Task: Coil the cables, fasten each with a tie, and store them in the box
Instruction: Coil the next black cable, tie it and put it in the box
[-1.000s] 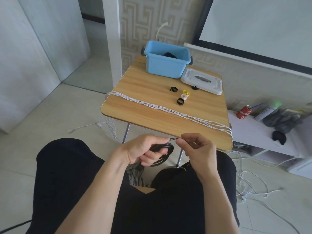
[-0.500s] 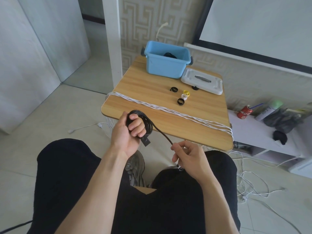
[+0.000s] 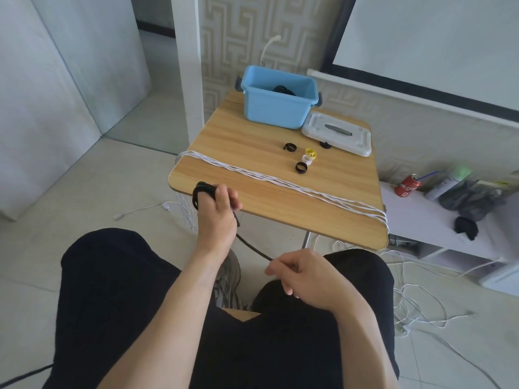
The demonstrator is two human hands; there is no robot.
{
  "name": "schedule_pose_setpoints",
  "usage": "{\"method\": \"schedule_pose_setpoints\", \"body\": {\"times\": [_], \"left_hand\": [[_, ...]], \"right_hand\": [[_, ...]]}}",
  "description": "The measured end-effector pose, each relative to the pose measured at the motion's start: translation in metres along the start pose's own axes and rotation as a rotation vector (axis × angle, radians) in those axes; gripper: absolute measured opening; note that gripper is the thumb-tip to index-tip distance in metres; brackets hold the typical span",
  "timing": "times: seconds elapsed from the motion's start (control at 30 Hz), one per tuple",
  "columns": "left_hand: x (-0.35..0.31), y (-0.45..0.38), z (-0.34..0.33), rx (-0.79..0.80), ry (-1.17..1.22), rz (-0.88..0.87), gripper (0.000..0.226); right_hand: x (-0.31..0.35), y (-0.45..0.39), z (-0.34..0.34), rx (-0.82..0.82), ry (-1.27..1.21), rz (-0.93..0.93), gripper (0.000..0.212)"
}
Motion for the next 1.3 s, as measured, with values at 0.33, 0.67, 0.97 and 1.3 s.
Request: {"method": "schedule_pose_setpoints", "body": {"times": [0.33, 0.67, 0.97, 1.3], "left_hand": [[0.002, 0.033, -0.011, 1.123, -0.302, 0.381, 0.035], [0.002, 0.028, -0.001, 1.248, 0.22, 0.633, 0.035], [-0.012, -0.001, 0.003, 0.499, 0.93, 0.447, 0.04], [-0.006, -0.006, 0.007, 0.024, 0.952, 0.394, 0.031]], "right_hand": [[0.014, 0.016, 0.021, -0.745, -0.334, 0.236, 0.012], [-0.005, -0.006, 0.004, -0.642, -0.407, 0.111, 0.019], [-0.021, -0.012, -0.002, -0.479, -0.332, 0.042, 0.025], [-0.008, -0.01, -0.012, -0.124, -0.052, -0.005, 0.032]]}}
Point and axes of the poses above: each hand's wrist, its own y-axis away from the middle knuckle, its own z-axis out of the back of the hand, x = y × z, the point moved 3 cm from there along -y, towards the middle knuckle, and after that the axes turned 1 degree about -y, right-handed, at the moved point
